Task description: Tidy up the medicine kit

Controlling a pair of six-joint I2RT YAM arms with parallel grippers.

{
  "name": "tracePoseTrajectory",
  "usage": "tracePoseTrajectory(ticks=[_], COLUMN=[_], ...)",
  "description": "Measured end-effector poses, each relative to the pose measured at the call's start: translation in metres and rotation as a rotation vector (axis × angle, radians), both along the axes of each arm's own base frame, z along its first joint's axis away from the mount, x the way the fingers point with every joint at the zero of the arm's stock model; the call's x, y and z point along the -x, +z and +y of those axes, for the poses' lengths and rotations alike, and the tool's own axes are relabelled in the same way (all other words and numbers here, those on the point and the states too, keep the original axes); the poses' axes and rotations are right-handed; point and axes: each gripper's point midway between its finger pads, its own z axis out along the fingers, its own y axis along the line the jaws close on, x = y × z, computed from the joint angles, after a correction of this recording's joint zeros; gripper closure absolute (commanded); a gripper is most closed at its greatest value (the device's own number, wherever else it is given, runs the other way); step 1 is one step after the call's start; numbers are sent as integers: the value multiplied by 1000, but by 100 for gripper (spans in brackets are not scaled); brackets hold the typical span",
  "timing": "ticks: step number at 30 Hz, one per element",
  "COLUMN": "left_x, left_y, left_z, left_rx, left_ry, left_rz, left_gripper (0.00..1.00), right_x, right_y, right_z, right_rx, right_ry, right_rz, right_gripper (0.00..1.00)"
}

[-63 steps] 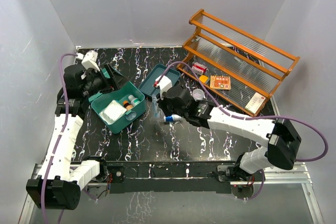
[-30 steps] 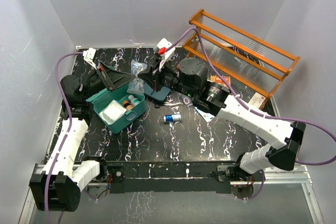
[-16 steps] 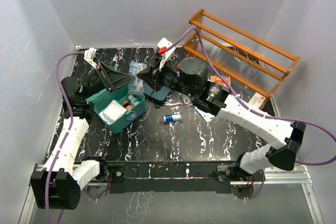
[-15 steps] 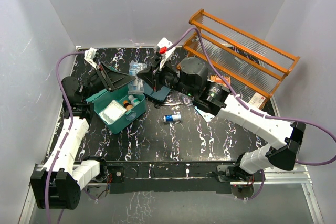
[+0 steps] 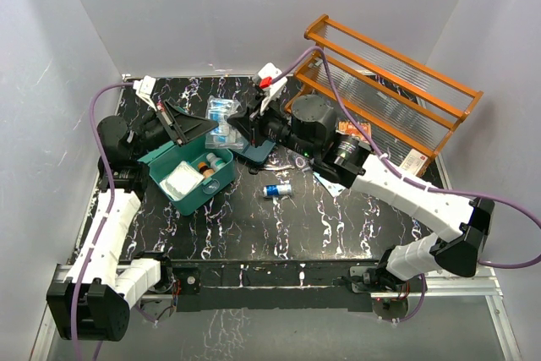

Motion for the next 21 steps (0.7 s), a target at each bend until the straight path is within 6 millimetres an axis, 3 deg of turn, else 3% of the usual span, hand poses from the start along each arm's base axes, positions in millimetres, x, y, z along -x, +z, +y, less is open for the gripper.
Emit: tracePoseTrajectory(ticks=[3, 8, 10, 15, 21], left_x=[-1, -6, -8, -17, -36], left_y=[-1, -5, -6, -16, -44], left_z=[2, 5, 6, 15, 42], left_rx=[-25, -87, -115, -201, -331], left_ry=[22, 59, 74, 153, 349], left_rz=[-13, -21, -22, 0, 111], left_gripper=[100, 100, 100, 100, 100], right_x=[-3, -16, -24, -41, -52], right_y=[-6, -17, -20, -31, -58], right_z=[-3, -12, -19, -37, -42], right_rx=[7, 10, 10, 34, 107], right_ry=[-23, -119, -186, -331, -392], right_rz=[9, 45, 61, 91, 129], right_gripper=[96, 62, 53, 48, 45])
